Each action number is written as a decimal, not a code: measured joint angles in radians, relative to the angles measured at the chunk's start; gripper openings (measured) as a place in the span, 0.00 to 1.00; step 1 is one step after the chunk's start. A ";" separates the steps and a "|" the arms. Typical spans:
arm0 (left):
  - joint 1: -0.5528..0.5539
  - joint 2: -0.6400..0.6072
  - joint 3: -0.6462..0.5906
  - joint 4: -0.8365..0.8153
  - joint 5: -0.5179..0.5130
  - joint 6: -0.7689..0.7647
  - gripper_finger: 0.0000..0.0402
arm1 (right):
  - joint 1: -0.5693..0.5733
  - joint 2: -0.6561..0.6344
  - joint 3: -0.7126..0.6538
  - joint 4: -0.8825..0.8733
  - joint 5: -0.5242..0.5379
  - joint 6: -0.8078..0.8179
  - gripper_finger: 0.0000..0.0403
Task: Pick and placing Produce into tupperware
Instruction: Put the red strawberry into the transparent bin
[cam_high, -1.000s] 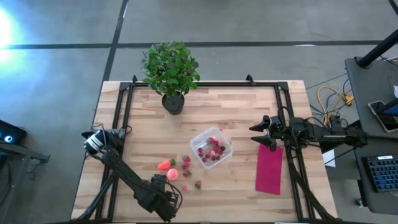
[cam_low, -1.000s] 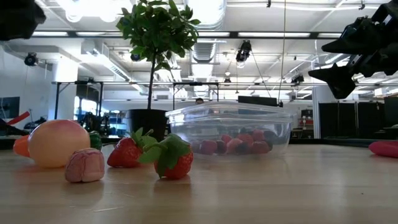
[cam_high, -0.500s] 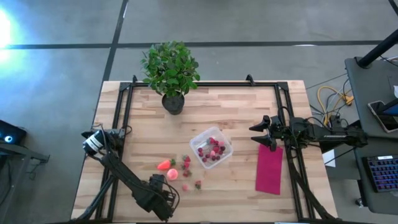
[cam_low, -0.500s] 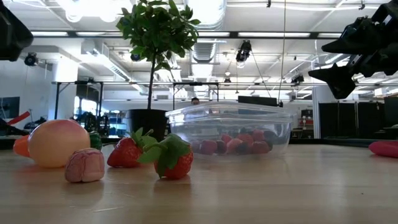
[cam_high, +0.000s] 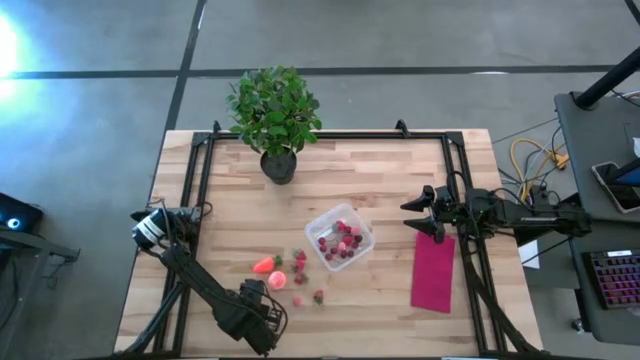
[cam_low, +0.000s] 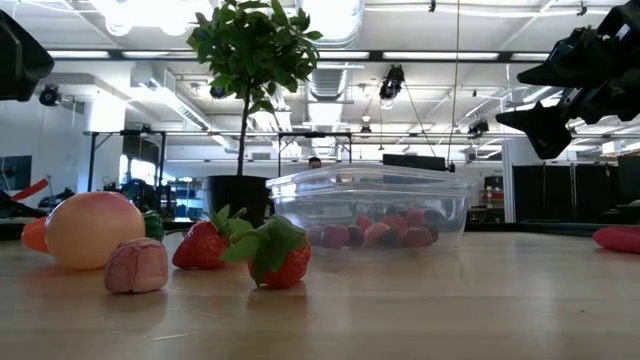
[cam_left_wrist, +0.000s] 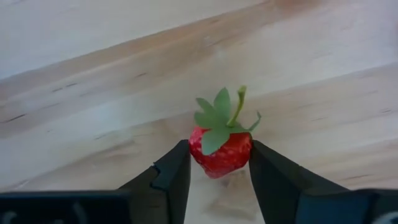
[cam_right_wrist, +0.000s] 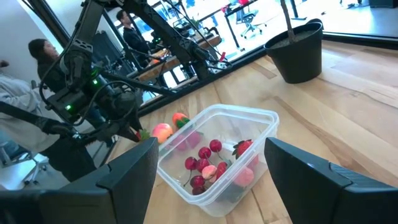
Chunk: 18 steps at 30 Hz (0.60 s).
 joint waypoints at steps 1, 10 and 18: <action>0.000 -0.001 0.002 0.002 -0.013 0.000 0.32 | 0.000 0.000 0.000 0.000 0.000 0.000 0.71; 0.020 -0.155 0.097 0.019 -0.732 0.085 0.32 | 0.000 0.000 0.000 0.000 0.000 0.000 0.71; 0.367 -0.262 0.052 0.213 -0.610 0.790 0.32 | 0.000 0.000 0.000 0.000 0.000 0.000 0.71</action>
